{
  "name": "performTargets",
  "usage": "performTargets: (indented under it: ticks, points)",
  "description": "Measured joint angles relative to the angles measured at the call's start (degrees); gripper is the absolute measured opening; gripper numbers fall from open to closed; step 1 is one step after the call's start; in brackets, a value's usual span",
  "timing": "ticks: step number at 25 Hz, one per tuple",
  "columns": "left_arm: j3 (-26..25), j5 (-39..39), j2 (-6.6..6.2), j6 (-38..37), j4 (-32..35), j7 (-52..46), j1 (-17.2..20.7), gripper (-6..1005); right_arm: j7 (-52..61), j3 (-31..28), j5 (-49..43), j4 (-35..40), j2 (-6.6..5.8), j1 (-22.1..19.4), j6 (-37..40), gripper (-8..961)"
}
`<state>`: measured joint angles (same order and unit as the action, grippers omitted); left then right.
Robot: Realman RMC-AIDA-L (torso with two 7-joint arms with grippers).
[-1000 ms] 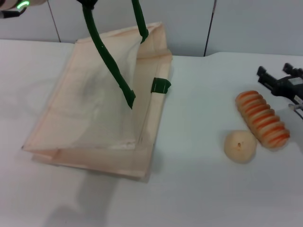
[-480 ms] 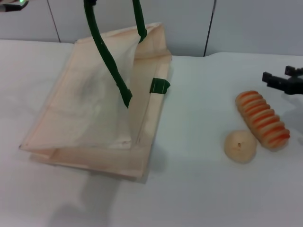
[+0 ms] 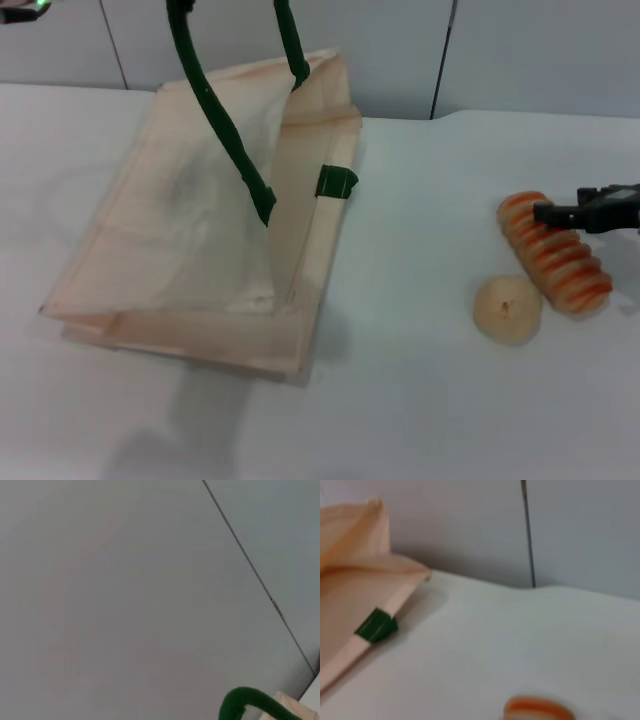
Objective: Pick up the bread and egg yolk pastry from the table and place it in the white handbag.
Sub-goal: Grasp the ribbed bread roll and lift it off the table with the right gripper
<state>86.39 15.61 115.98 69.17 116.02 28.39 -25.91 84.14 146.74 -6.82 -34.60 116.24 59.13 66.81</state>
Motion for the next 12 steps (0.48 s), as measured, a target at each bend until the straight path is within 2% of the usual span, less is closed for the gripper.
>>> performTargets:
  ticks: [1, 12]
  points:
    - [0.0, -0.13, 0.01, 0.16, 0.0, 0.0, -0.06, 113, 2.92, 2.98, -0.82, -0.02, 0.03, 0.31, 0.03, 841]
    - [0.1, -0.39, 0.0, 0.54, -0.01, 0.0, -0.38, 113, 11.92, 12.22, -3.92, 0.52, 0.23, 0.92, 0.69, 840]
